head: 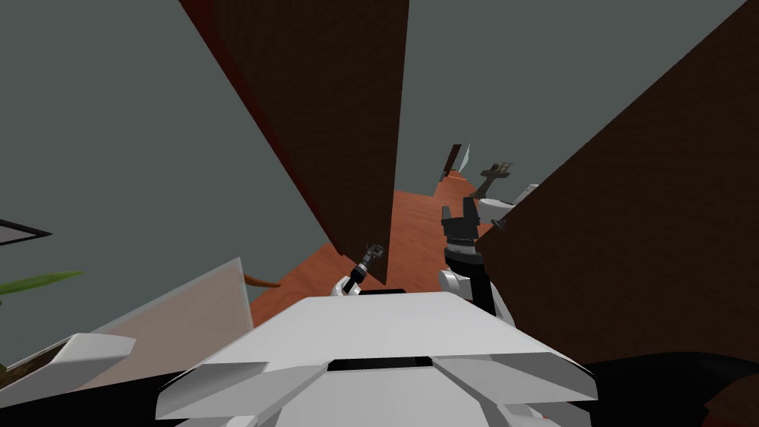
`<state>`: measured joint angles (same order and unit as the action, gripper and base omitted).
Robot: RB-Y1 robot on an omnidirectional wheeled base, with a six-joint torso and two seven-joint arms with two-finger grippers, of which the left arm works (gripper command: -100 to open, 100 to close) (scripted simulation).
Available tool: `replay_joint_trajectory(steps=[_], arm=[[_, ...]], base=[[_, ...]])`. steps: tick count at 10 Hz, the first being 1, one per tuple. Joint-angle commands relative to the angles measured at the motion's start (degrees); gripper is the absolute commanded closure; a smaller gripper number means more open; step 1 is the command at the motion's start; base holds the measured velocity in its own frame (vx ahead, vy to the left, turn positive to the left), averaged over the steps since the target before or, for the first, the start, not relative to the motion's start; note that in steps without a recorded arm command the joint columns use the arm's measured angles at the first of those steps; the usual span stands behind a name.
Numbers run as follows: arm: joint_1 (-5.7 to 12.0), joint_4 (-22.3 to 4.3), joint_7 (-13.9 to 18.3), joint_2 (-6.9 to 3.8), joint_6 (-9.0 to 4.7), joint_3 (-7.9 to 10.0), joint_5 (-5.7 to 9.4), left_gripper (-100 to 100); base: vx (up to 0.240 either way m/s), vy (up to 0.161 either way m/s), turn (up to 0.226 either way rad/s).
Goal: Push the door open
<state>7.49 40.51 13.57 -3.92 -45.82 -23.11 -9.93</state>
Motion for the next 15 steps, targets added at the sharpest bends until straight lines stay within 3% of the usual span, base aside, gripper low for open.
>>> replay_joint_trajectory(steps=[1,6,15], arm=[[-0.03,0.02,0.04,-0.04,0.0,-0.02,-0.01,100],[-0.03,0.02,0.04,-0.04,0.0,-0.02,-0.01,100],[0.33,-0.86,-2.97,-0.86,0.42,5.7,2.57,100]], base=[[-0.008,0.007,0.005],[-0.007,0.006,-0.006],[0.133,-0.13,0.042]])
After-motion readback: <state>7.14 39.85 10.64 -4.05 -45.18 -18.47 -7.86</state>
